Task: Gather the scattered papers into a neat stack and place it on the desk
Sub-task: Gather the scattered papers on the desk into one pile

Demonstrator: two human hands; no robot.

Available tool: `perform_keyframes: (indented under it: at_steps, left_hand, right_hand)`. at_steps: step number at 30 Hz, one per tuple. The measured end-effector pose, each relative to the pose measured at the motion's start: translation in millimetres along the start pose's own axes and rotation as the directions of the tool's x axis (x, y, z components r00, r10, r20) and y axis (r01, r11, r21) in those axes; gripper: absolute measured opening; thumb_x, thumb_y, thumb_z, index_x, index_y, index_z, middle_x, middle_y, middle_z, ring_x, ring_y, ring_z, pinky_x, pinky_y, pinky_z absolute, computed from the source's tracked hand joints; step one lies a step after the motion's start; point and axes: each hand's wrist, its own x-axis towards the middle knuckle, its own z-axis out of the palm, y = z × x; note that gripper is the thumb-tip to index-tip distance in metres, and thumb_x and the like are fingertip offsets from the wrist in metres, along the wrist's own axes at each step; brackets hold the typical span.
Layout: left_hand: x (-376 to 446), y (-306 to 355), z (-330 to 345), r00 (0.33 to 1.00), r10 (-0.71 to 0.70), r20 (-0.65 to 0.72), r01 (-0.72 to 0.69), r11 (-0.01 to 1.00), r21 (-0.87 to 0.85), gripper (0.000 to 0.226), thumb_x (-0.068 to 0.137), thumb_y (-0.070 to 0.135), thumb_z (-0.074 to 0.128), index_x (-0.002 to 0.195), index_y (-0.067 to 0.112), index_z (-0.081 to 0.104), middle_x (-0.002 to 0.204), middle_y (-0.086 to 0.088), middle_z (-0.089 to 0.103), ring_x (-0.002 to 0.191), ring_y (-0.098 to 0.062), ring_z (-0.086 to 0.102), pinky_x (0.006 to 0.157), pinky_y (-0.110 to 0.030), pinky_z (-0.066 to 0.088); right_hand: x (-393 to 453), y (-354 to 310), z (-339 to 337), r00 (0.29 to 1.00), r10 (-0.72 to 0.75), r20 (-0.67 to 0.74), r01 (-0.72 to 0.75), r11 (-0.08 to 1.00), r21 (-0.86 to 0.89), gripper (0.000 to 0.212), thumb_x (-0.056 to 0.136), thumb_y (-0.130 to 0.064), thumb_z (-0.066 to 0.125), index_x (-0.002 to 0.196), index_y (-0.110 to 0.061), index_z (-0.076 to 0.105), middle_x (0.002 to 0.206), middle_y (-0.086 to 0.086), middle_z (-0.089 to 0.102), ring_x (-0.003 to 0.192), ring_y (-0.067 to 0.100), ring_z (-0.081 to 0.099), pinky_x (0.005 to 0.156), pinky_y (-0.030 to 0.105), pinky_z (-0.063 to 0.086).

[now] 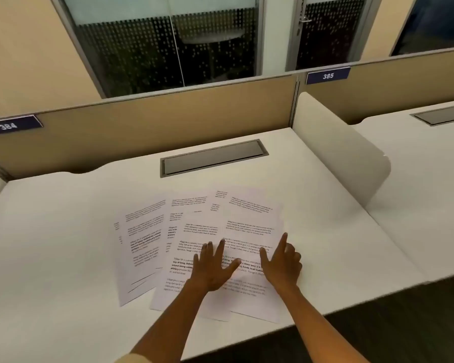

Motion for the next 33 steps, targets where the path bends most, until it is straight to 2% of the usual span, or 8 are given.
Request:
perform_keyframes:
  at_steps: [4, 12, 15, 18, 23, 26, 31, 33]
  left_hand:
    - [7.3, 1.4, 4.0, 1.0, 0.002, 0.007, -0.002, 1.0, -0.029, 0.09, 0.085, 0.076, 0.026, 0.154, 0.026, -0.004, 0.163, -0.012, -0.005, 0.151, -0.028, -0.008, 0.121, -0.049, 0.001]
    - [12.0, -4.0, 16.4, 0.994, 0.044, -0.095, -0.052, 0.996, -0.076, 0.088, 0.087, 0.072, 0.031, 0.154, 0.021, 0.005, 0.163, -0.012, 0.004, 0.151, -0.028, 0.002, 0.123, -0.046, 0.009]
    - [14.6, -9.6, 10.5, 0.987, 0.071, -0.146, -0.087, 0.991, -0.106, 0.086, 0.087, 0.069, 0.036, 0.154, 0.019, 0.012, 0.161, -0.01, 0.019, 0.149, -0.028, 0.016, 0.122, -0.044, 0.015]
    - [21.5, -22.8, -3.4, 0.981, 0.081, -0.176, -0.108, 0.983, -0.149, 0.082, 0.087, 0.064, 0.043, 0.152, 0.019, 0.02, 0.148, -0.009, 0.043, 0.138, -0.028, 0.037, 0.115, -0.043, 0.029]
    - [34.5, -48.6, -31.0, 0.99, 0.11, -0.087, -0.135, 0.92, -0.369, 0.077, 0.087, 0.049, 0.06, 0.15, 0.019, 0.027, 0.131, -0.013, 0.062, 0.12, -0.026, 0.058, 0.103, -0.04, 0.047]
    - [40.1, -68.3, -43.7, 0.99, 0.085, -0.114, -0.125, 0.905, -0.407, 0.07, 0.088, 0.04, 0.062, 0.148, 0.018, 0.032, 0.139, -0.012, 0.055, 0.126, -0.026, 0.054, 0.106, -0.04, 0.045]
    - [43.2, -103.4, -51.7, 0.972, -0.106, -0.21, 0.035, 0.948, -0.315, 0.065, 0.091, 0.039, 0.057, 0.147, 0.018, 0.032, 0.157, -0.01, 0.026, 0.143, -0.031, 0.026, 0.115, -0.047, 0.029]
    - [41.6, -110.3, -53.4, 0.957, -0.163, -0.24, 0.068, 0.931, -0.359, 0.063, 0.091, 0.035, 0.057, 0.146, 0.015, 0.033, 0.156, -0.013, 0.025, 0.143, -0.032, 0.025, 0.115, -0.046, 0.027]
  right_hand:
    - [3.5, -6.5, 6.2, 0.999, 0.032, -0.013, -0.032, 0.999, 0.042, 0.086, 0.09, -0.058, 0.042, 0.153, -0.014, 0.002, 0.15, 0.014, 0.031, 0.13, 0.034, 0.037, 0.105, 0.043, 0.037]
    - [6.1, -30.6, 7.6, 0.991, 0.132, 0.02, -0.134, 0.969, 0.207, 0.086, 0.091, -0.054, 0.048, 0.153, -0.016, 0.002, 0.148, 0.017, 0.033, 0.129, 0.037, 0.04, 0.104, 0.045, 0.04]
    - [4.9, -41.3, 8.6, 0.986, 0.163, 0.035, -0.165, 0.918, 0.36, 0.087, 0.09, -0.05, 0.054, 0.153, -0.017, 0.004, 0.144, 0.019, 0.035, 0.126, 0.036, 0.047, 0.102, 0.046, 0.045]
    - [-1.0, -49.1, 11.1, 0.981, 0.194, 0.028, -0.185, 0.863, 0.471, 0.088, 0.087, -0.044, 0.062, 0.153, -0.017, 0.01, 0.141, 0.018, 0.039, 0.121, 0.035, 0.052, 0.097, 0.044, 0.048]
    - [-5.8, -54.7, 16.6, 0.965, 0.255, 0.055, -0.237, 0.769, 0.594, 0.091, 0.079, -0.038, 0.075, 0.15, -0.016, 0.022, 0.137, 0.017, 0.051, 0.121, 0.036, 0.055, 0.094, 0.045, 0.05]
    - [-8.3, -58.4, 17.0, 0.968, 0.241, 0.07, -0.231, 0.744, 0.627, 0.087, 0.077, -0.03, 0.079, 0.145, -0.014, 0.029, 0.131, 0.016, 0.058, 0.112, 0.034, 0.062, 0.089, 0.041, 0.054]
    - [-10.3, -70.4, 22.2, 0.968, 0.239, 0.08, -0.239, 0.773, 0.588, 0.091, 0.074, -0.019, 0.082, 0.147, -0.012, 0.028, 0.142, 0.017, 0.049, 0.127, 0.036, 0.051, 0.102, 0.043, 0.045]
    - [-11.4, -76.7, 24.9, 0.969, 0.234, 0.08, -0.235, 0.775, 0.587, 0.091, 0.073, -0.017, 0.082, 0.146, -0.012, 0.028, 0.139, 0.017, 0.052, 0.124, 0.036, 0.053, 0.1, 0.044, 0.046]
